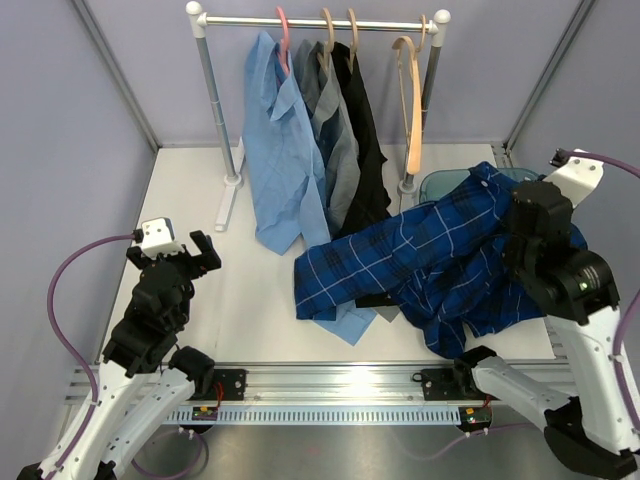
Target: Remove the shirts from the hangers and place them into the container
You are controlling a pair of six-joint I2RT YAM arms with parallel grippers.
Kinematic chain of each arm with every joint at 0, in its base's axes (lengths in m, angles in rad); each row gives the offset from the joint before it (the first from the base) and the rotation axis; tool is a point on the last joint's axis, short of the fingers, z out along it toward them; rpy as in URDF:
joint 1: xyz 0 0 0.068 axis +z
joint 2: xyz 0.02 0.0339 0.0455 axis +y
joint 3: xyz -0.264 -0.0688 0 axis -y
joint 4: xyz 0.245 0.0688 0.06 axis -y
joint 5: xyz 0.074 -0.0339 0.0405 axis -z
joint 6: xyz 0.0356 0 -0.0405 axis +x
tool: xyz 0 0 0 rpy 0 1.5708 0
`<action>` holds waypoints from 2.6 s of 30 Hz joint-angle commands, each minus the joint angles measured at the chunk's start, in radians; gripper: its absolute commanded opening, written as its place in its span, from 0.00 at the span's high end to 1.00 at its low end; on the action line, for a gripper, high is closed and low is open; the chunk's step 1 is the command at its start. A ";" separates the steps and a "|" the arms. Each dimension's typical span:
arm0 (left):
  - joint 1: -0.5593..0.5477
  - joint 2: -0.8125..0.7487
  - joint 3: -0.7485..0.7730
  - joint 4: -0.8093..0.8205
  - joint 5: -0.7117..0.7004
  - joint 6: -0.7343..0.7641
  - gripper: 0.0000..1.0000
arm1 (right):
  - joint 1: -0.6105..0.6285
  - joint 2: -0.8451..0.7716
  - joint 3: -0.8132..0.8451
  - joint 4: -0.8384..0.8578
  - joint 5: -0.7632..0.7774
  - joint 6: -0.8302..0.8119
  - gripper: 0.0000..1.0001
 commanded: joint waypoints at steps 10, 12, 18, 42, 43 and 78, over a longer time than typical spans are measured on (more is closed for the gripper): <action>0.005 0.000 0.000 0.046 0.006 -0.021 0.01 | -0.454 0.185 0.111 0.291 -0.372 0.035 1.00; 0.006 0.000 0.000 0.046 0.006 -0.023 0.01 | -0.532 0.231 0.200 0.294 -0.389 0.050 1.00; 0.006 0.005 0.000 0.046 0.013 -0.023 0.01 | -0.615 0.360 0.390 0.343 -0.392 0.066 1.00; 0.010 -0.003 0.000 0.046 0.041 -0.032 0.01 | -0.724 0.685 -0.082 0.532 -0.656 0.373 1.00; 0.011 -0.004 0.000 0.046 0.039 -0.032 0.01 | -0.750 0.738 -0.085 0.523 -0.681 0.391 1.00; 0.020 -0.003 -0.002 0.045 0.050 -0.038 0.01 | -0.522 0.308 -0.362 0.444 -0.791 0.311 0.07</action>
